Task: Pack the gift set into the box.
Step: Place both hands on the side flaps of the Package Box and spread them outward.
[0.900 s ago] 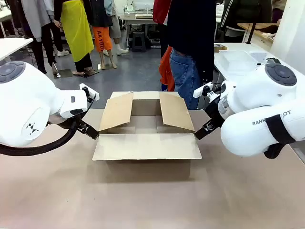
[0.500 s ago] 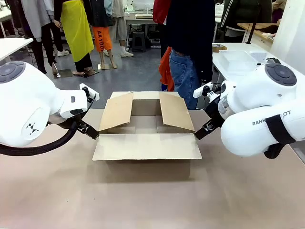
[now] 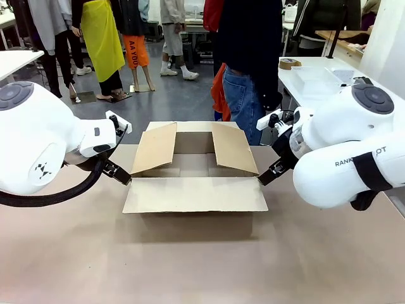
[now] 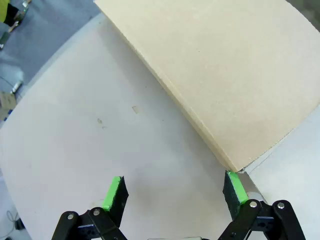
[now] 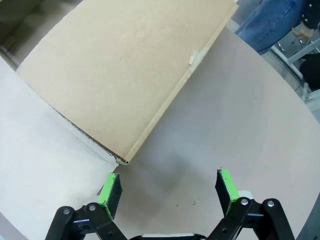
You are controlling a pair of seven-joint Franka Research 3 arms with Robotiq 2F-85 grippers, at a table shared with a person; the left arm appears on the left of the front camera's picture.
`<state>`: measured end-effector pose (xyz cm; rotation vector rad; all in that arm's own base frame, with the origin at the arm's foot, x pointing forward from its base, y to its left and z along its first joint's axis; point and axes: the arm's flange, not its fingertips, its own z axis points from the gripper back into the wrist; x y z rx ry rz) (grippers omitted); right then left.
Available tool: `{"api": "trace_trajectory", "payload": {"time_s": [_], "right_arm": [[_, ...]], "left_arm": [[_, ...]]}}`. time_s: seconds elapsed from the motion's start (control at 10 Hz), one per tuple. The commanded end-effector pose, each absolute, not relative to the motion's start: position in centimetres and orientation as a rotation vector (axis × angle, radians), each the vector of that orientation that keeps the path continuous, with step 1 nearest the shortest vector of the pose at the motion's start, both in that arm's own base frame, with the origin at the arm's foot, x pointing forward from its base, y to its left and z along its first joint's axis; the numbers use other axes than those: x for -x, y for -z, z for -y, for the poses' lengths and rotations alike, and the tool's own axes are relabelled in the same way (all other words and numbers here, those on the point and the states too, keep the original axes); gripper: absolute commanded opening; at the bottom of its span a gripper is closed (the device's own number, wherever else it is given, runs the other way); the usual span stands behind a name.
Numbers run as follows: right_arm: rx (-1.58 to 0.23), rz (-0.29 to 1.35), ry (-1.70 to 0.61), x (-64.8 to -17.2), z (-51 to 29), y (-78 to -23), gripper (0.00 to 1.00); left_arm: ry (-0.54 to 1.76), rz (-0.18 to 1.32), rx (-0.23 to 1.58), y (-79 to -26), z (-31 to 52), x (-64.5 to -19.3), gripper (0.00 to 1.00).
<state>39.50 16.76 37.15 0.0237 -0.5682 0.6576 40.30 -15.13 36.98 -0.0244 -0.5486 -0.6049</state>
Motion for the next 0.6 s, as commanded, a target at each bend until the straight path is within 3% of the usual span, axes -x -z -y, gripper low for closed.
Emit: {"api": "trace_trajectory", "payload": {"time_s": [0.0,0.3,0.5], "right_arm": [[-0.024,0.568,-0.657,-39.5,-16.8,-37.2,1.0],[0.034,0.555,-0.685,-38.5,-15.2,-39.1,1.0],[-0.003,0.354,-0.749,-36.2,-12.4,-41.7,1.0]], "left_arm": [[0.605,0.551,0.024,-37.0,15.1,-40.3,1.0],[0.605,0.549,0.024,-37.0,15.1,-40.3,1.0],[0.632,0.411,0.074,-39.4,11.6,-36.5,1.0]]}}
